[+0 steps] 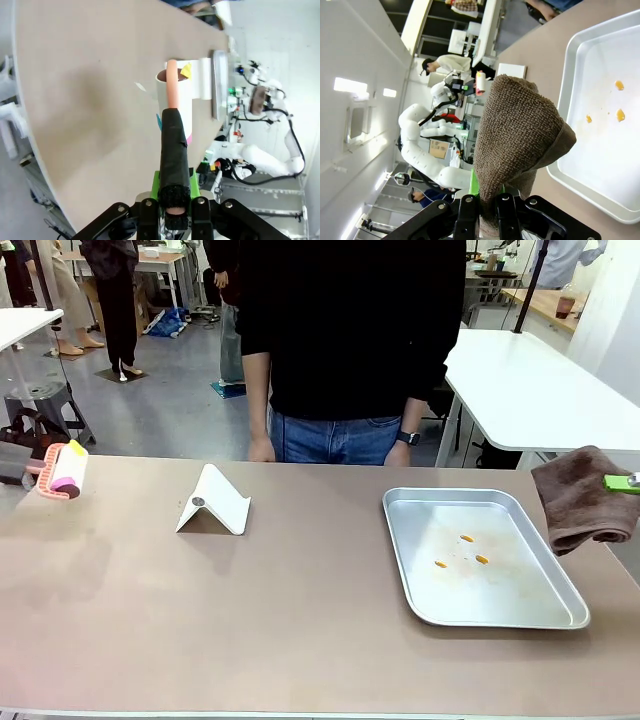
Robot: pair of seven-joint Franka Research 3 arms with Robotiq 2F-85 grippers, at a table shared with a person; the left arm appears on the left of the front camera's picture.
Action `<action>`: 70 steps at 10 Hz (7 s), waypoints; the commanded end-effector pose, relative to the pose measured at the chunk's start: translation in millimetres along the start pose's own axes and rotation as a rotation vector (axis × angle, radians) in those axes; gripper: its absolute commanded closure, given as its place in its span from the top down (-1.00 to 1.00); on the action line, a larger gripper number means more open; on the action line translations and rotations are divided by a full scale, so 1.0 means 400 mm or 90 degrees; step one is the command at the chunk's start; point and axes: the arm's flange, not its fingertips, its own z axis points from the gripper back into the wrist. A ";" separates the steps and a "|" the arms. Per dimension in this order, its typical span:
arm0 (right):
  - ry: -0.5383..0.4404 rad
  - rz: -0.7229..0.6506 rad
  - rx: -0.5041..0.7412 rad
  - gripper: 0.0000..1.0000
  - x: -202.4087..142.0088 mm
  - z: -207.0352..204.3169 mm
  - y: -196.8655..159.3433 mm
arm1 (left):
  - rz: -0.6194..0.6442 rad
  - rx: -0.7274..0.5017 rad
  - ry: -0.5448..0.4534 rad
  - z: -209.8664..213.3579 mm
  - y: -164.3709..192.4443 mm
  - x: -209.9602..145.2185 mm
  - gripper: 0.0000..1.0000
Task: Clean the surface of the table.
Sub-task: If a person points to the right, clean the right side of the table with your right hand, and if they point to the left, clean the left side with your left hand, then clean the area not pointed to by the person.
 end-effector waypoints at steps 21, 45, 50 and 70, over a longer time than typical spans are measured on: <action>0.000 0.003 -0.002 -1.00 -0.001 0.003 0.006 | -0.063 -0.039 0.114 -0.087 -0.327 -0.105 -0.54; 0.179 0.108 -0.730 -0.76 0.224 -0.520 -0.157 | -0.063 -0.039 0.114 -0.087 -0.327 -0.105 -0.54; 0.176 0.067 -0.604 -0.76 0.220 -0.585 -0.217 | -0.063 -0.039 0.114 -0.087 -0.327 -0.105 -0.54; 0.247 0.066 -0.612 -0.76 0.189 -0.669 -0.237 | -0.063 -0.039 0.114 -0.087 -0.327 -0.105 -0.54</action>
